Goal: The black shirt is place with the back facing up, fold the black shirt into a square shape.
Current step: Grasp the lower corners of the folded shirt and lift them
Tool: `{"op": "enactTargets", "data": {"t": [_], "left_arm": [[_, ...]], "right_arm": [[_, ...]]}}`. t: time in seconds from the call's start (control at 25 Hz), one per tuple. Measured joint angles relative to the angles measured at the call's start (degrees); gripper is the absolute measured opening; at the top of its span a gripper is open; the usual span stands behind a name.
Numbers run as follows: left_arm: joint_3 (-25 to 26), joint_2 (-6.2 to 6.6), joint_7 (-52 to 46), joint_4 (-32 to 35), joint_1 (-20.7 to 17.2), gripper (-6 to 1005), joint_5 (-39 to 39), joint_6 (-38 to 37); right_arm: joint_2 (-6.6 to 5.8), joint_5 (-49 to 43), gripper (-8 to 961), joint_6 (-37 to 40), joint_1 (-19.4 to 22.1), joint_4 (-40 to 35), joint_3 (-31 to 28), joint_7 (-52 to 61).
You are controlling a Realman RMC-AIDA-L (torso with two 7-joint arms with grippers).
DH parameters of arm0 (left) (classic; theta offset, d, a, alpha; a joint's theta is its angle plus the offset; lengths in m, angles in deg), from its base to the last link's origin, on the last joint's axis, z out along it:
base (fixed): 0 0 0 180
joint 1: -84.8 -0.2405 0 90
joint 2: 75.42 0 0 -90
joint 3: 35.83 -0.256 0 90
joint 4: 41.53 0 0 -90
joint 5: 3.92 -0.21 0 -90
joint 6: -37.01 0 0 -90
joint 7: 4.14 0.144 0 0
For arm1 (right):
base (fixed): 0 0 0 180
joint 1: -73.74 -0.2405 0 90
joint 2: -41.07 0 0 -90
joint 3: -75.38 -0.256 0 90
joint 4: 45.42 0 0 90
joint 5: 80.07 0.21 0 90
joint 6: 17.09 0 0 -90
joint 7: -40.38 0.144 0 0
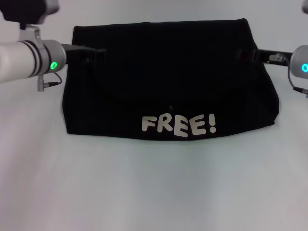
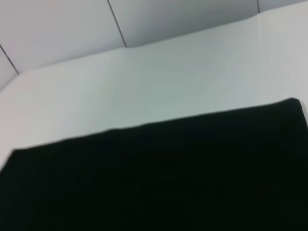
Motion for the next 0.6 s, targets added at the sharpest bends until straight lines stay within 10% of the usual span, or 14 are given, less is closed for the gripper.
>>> {"op": "enactTargets", "data": {"t": [0.12,0.6], "left_arm": [[-1.4,0.04,-6.3,6.2,-2.8,630,-0.1,-8.4],[-2.0,-1.20,-11.5,25.7,-17.0,878,1.3,-41.7]], "right_arm": [[-0.40,4.0,556,5.6,1.8,-1.9,0.0,-2.3],[-1.53,10.7,686,30.0,10.6,-6.1,-0.2,-12.1]]}}
